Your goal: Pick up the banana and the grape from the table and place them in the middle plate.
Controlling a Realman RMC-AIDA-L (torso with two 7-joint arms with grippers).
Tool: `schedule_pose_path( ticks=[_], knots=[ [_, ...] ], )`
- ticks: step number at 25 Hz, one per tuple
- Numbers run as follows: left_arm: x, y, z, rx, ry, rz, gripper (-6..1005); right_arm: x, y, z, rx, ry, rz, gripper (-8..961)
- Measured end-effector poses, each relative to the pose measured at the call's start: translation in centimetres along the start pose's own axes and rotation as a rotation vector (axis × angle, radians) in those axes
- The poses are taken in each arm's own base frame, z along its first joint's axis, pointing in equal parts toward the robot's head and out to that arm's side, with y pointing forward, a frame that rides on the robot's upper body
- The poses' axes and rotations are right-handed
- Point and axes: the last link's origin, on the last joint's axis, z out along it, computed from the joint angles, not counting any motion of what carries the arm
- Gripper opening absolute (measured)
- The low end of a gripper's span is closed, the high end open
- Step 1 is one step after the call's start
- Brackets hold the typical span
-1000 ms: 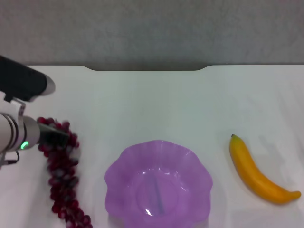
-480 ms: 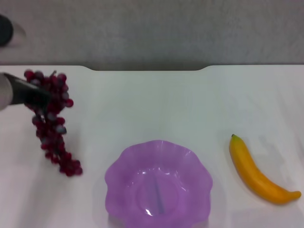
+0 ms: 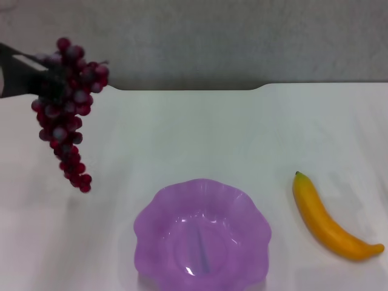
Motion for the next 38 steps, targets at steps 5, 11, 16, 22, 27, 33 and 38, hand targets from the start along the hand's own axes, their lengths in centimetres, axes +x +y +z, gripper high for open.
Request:
schedule_pose_path(
  ticks=[5,11,16,22,27,33,38],
  knots=[
    [0.7,1.3,-0.2,-0.081,0.017,0.021,50,0.3,-0.1,-0.2,0.003,0.010,0.002,484],
    [1.3,3.7,-0.6,-0.239,0.033,0.050,47,0.4,-0.1,-0.3,0.004,0.013,0.003,484],
    [1.8,5.5,-1.5,-0.389,0.061,0.059,48,0.5,-0.1,-0.4,0.006,0.015,0.003,484],
    [2.1,6.7,-2.9,-0.558,0.103,0.068,46,0.4,-0.1,-0.4,0.006,0.014,0.003,484],
    [2.2,7.5,-3.8,-0.649,0.122,0.080,47,0.4,-0.1,-0.4,0.006,0.013,0.004,484],
    [2.2,8.8,-3.7,-0.696,0.112,0.119,44,0.1,0.0,0.0,0.000,0.002,0.001,483],
    [1.9,9.9,-3.1,-0.679,0.087,0.156,44,0.0,0.1,0.0,-0.007,-0.007,0.003,483]
  ],
)
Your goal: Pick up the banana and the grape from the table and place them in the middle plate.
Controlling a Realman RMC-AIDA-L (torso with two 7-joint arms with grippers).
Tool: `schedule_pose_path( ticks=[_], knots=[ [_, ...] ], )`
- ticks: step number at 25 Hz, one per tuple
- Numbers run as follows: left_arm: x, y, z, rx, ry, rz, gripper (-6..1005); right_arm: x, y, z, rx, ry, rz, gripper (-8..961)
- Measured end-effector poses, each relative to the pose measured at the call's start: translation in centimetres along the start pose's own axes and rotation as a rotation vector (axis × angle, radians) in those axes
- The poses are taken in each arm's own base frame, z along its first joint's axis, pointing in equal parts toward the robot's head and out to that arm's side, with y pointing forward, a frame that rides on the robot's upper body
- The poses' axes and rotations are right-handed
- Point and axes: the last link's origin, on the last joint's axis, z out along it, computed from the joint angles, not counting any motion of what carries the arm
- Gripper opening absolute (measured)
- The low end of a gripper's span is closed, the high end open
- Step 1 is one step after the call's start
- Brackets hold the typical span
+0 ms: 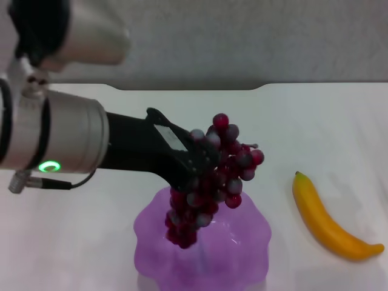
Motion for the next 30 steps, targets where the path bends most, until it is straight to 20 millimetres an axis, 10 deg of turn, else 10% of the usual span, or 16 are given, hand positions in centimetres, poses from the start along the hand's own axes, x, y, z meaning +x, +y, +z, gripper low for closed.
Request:
schedule_pose_path(
  ticks=[15,30],
  knots=[
    [-1.8,0.4,5.8,-0.053,-0.092,-0.003,44,-0.3,0.1,0.1,-0.005,-0.015,-0.001,483],
    [-8.6,-1.9,13.7,0.003,-0.256,0.048,119,-0.3,0.1,0.1,-0.007,-0.016,-0.002,483]
  ],
)
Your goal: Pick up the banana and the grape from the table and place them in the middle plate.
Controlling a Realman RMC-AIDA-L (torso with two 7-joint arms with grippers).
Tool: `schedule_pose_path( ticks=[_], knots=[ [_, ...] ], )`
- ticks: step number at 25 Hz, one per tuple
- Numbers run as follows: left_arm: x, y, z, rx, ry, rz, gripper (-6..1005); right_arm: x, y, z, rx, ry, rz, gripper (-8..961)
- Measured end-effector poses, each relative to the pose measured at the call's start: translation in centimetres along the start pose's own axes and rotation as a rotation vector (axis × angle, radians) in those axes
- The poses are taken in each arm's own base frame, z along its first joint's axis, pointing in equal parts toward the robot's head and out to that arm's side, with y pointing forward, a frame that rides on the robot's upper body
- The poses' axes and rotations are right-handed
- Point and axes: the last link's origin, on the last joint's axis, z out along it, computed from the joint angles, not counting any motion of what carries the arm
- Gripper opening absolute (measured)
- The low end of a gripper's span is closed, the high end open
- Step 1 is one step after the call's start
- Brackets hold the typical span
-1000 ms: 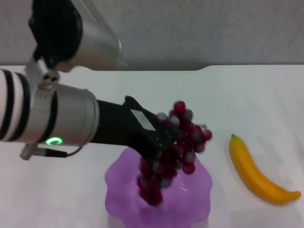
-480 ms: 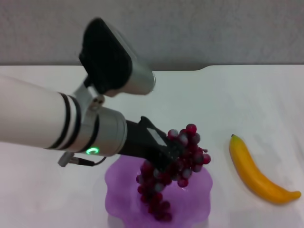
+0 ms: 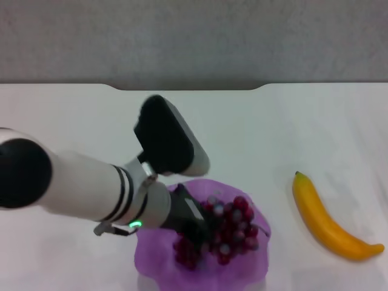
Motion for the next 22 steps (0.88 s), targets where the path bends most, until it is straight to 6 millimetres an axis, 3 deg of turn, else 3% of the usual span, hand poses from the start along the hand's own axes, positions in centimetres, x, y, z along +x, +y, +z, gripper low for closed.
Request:
schedule_pose_path(
  ticks=[12,20,22],
  knots=[
    [-1.5,0.4,1.1,-0.026,-0.063,0.024,179,0.0,0.4,0.1,-0.017,0.002,-0.004,483],
    [-1.0,-1.1,0.3,0.015,-0.014,-0.024,219,0.1,0.5,0.1,-0.020,0.003,-0.005,483],
    [-1.0,-1.5,0.1,0.028,-0.004,-0.040,290,0.1,0.5,0.1,-0.020,0.004,-0.004,483]
  ],
)
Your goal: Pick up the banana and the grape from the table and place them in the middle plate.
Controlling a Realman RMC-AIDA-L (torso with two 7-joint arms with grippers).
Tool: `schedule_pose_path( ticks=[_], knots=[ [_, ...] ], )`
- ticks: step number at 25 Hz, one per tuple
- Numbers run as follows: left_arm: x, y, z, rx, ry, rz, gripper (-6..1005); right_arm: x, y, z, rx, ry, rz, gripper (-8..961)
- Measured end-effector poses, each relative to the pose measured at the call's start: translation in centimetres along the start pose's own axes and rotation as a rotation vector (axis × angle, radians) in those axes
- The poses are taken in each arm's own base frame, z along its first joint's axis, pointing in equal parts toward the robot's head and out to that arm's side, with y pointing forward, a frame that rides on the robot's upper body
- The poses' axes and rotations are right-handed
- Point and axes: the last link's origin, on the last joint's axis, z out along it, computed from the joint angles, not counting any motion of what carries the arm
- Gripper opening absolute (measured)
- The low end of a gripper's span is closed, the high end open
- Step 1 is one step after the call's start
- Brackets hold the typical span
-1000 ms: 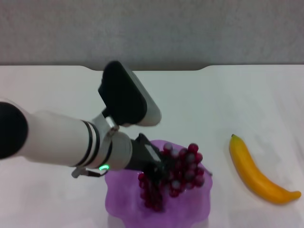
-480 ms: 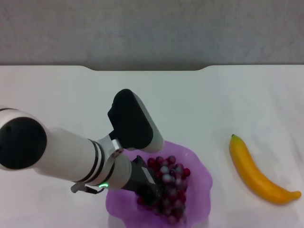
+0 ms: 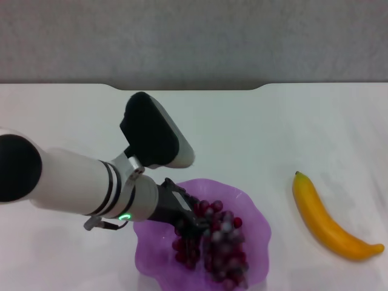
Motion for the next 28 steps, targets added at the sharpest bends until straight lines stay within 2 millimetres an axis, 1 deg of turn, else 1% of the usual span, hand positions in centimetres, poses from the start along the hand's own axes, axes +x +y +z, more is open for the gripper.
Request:
schedule_pose_path(
  ticks=[4,7,9,10,13,17,22,24,28],
  knots=[
    [0.0,-0.4,-0.2,0.013,0.006,-0.008,431,0.0,0.0,0.0,0.000,0.001,0.000,483],
    [0.1,-0.6,-0.6,0.034,0.023,-0.011,576,0.0,0.0,0.0,-0.001,0.001,0.000,483],
    [0.3,-1.1,-1.3,0.077,0.065,-0.014,673,0.0,0.1,0.0,-0.002,0.000,-0.001,482],
    [0.4,-1.3,-1.5,0.097,0.085,-0.016,693,0.0,0.1,0.0,-0.003,0.000,-0.001,482],
    [0.9,-2.6,-3.1,0.216,0.227,-0.044,754,0.0,0.1,0.0,-0.004,0.000,-0.001,482],
    [0.9,-4.3,-5.0,0.338,0.336,-0.076,836,0.0,0.1,0.0,-0.004,0.000,-0.001,482],
    [0.3,-6.9,-7.3,0.520,0.461,-0.120,824,-0.1,0.2,0.2,-0.010,-0.003,-0.002,482],
    [-0.2,-7.6,-8.3,0.619,0.510,-0.090,822,-0.1,0.3,0.3,-0.013,-0.003,-0.002,482],
    [-1.1,-8.2,-9.2,0.801,0.573,0.002,821,-0.2,0.6,0.4,-0.022,-0.005,-0.004,482]
  ],
)
